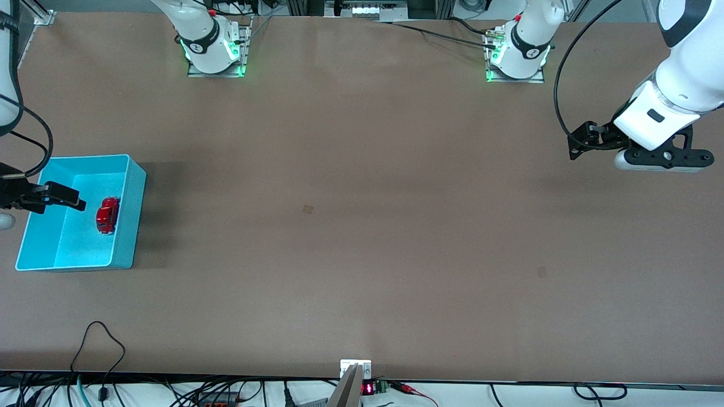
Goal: Wind red beetle toy and store in blue box
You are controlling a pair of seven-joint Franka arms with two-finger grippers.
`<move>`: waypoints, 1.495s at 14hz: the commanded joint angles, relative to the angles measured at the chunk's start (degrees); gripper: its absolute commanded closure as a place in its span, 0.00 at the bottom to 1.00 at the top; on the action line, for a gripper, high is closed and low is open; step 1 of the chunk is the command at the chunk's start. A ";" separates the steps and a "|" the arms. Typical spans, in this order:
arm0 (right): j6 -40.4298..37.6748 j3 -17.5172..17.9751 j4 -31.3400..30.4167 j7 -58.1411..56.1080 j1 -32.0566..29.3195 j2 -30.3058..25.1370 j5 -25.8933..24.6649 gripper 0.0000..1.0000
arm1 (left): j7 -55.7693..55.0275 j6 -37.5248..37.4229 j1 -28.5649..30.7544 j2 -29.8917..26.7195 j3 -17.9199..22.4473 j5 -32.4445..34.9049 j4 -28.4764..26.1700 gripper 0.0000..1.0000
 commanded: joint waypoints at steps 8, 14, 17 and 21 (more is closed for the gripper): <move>-14.69 -2.33 -0.08 11.93 5.55 -10.88 -2.04 0.00 | 1.12 -0.02 0.06 0.50 0.01 0.21 1.18 0.00; -13.03 -4.18 -3.17 11.32 6.61 -12.20 -5.11 0.00 | 0.86 -0.89 -0.64 0.85 -0.43 0.64 1.27 0.00; -8.99 -4.01 -10.00 10.45 6.62 -16.85 -5.83 0.00 | 1.20 -0.90 -0.91 1.81 -0.61 0.38 2.32 0.00; -9.07 -4.01 -12.92 10.44 6.61 -19.50 -5.83 0.00 | 2.52 -3.88 -0.03 2.26 -0.43 0.38 3.64 0.00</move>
